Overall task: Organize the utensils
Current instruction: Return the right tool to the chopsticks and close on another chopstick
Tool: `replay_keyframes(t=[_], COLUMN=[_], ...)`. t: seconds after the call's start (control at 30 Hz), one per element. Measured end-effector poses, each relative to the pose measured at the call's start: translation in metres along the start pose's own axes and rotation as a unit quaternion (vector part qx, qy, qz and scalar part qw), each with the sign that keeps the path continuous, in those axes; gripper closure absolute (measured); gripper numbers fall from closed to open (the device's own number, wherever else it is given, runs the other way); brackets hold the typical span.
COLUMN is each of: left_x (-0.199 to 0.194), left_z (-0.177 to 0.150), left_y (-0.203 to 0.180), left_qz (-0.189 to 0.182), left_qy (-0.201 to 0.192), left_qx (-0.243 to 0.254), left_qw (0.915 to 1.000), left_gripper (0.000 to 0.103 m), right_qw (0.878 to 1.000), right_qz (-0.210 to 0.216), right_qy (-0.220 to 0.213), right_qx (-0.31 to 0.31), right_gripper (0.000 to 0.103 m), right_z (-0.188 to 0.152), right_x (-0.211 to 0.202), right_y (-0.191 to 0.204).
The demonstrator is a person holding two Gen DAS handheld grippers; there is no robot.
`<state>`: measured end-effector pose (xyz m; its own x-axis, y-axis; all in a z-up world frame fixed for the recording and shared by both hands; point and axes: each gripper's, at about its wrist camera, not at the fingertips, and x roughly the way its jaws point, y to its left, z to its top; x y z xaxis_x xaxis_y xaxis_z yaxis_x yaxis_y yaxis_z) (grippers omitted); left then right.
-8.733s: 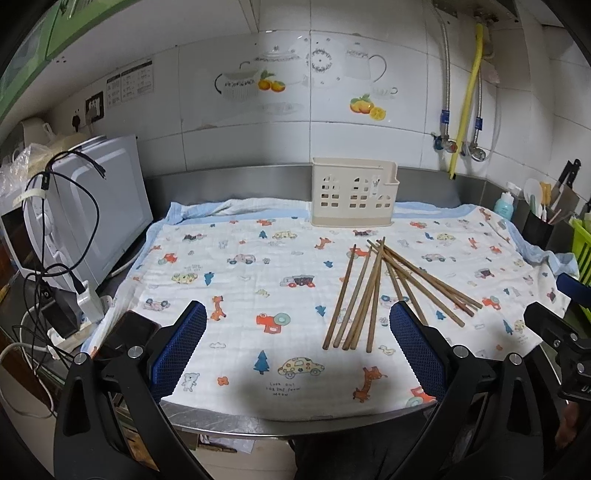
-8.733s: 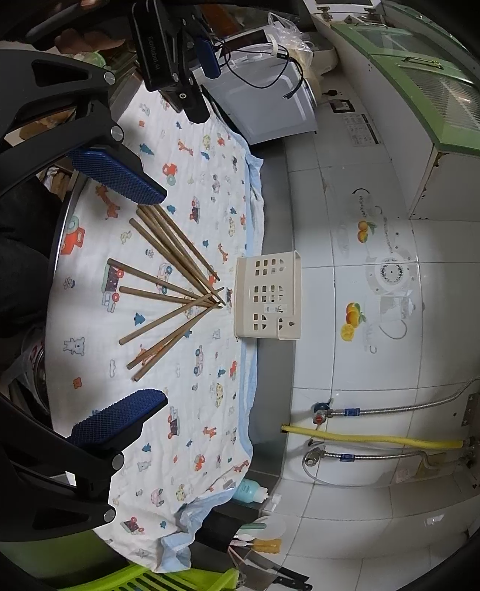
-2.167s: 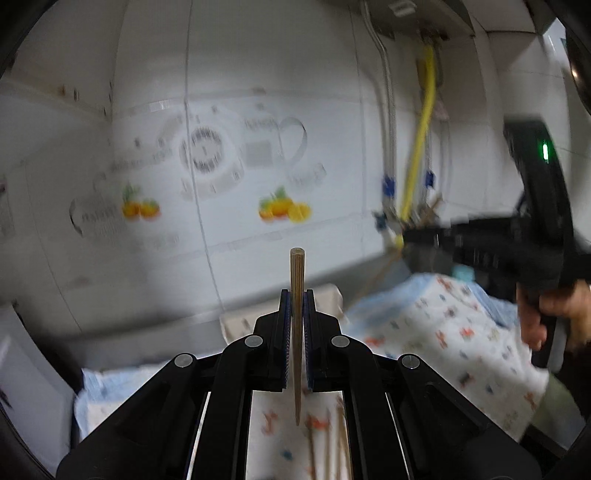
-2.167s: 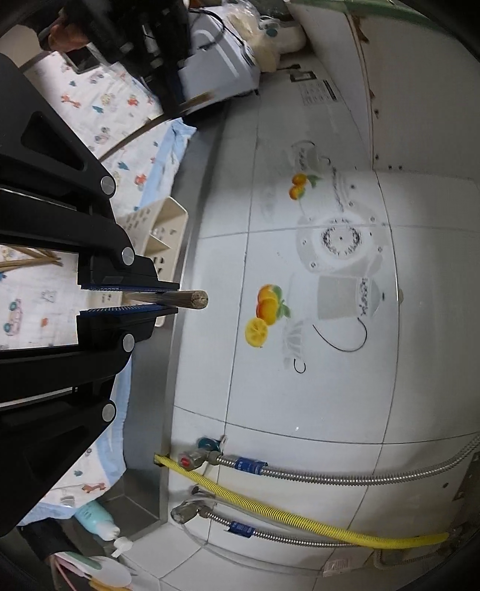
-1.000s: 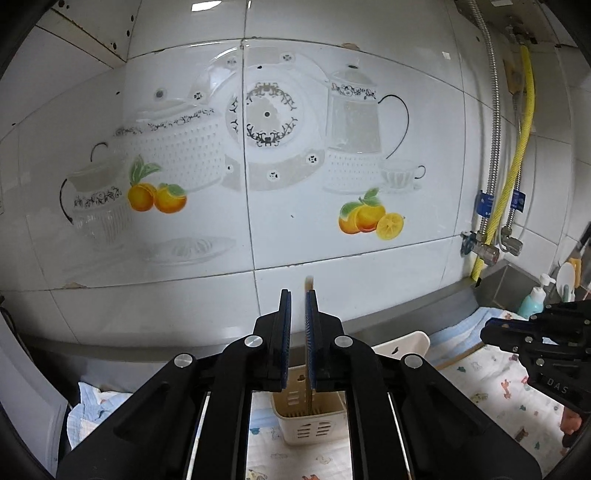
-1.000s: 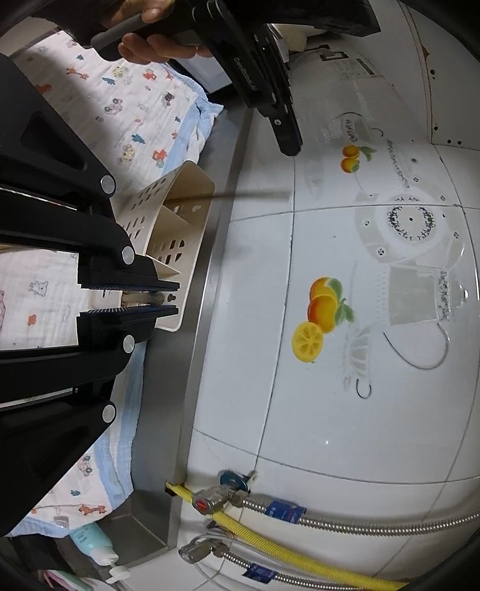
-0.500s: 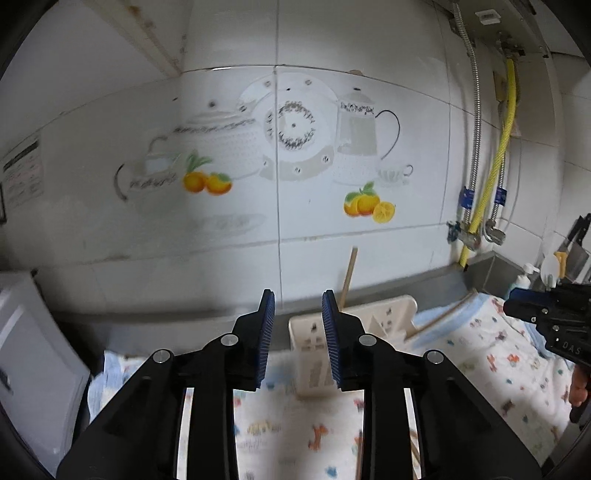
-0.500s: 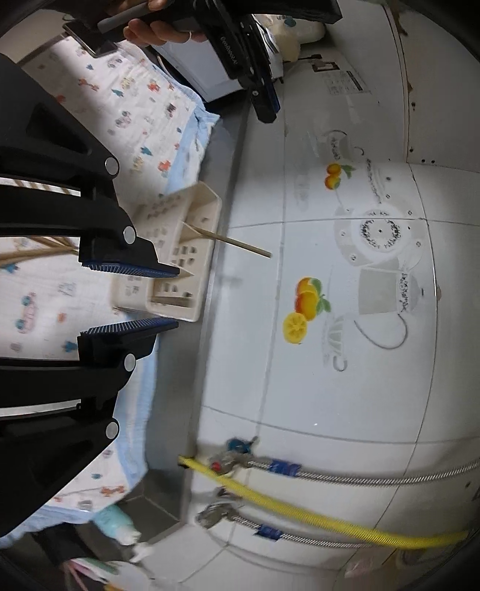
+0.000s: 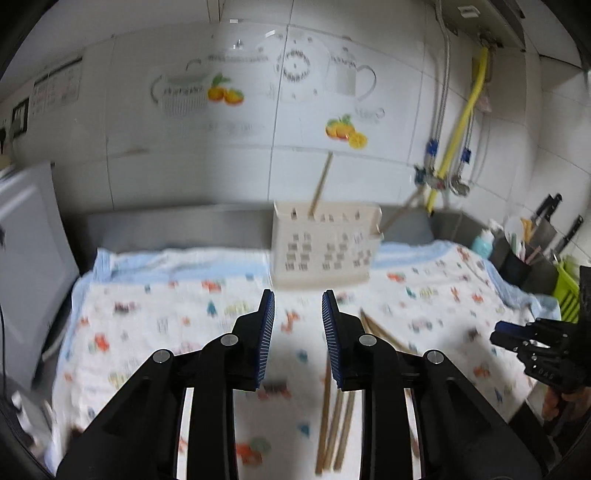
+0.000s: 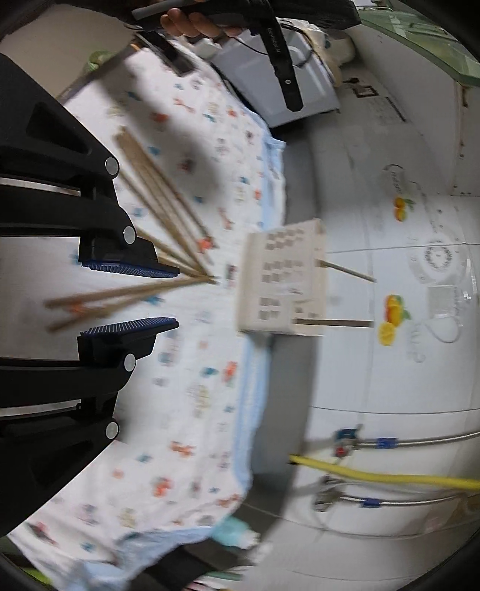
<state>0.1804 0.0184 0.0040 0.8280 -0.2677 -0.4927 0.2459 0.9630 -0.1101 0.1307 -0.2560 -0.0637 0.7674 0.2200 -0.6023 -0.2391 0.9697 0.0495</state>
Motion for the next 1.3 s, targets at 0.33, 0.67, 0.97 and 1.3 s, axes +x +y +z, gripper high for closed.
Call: replay_keyframes(t=[0.33, 0.67, 0.97, 1.3], left_x=[0.006, 0.026, 0.04, 0.065], left_z=[-0.073, -0.11, -0.122, -0.125], left_y=[0.005, 0.006, -0.002, -0.009], left_qz=[-0.007, -0.021, -0.035, -0.033], left_qy=[0.069, 0.117, 0.139, 0.16], left_qx=[-0.02, -0.027, -0.012, -0.003], left_qw=[0.9974, 0.9926, 0.9897, 0.9865], left_gripper=[0.076, 0.076, 0.077, 0.077], right_qw=[0.999, 0.998, 0.997, 0.997], right_qz=[-0.002, -0.003, -0.011, -0.012], right_qy=[0.045, 0.067, 0.073, 0.076], right_qx=[-0.011, -0.013, -0.017, -0.018], right_gripper=[0.082, 0.085, 0.087, 0.094], right_z=[-0.058, -0.067, -0.069, -0.07], right_x=[0.024, 0.047, 0.057, 0.061], right_y=[0.006, -0.002, -0.003, -0.006])
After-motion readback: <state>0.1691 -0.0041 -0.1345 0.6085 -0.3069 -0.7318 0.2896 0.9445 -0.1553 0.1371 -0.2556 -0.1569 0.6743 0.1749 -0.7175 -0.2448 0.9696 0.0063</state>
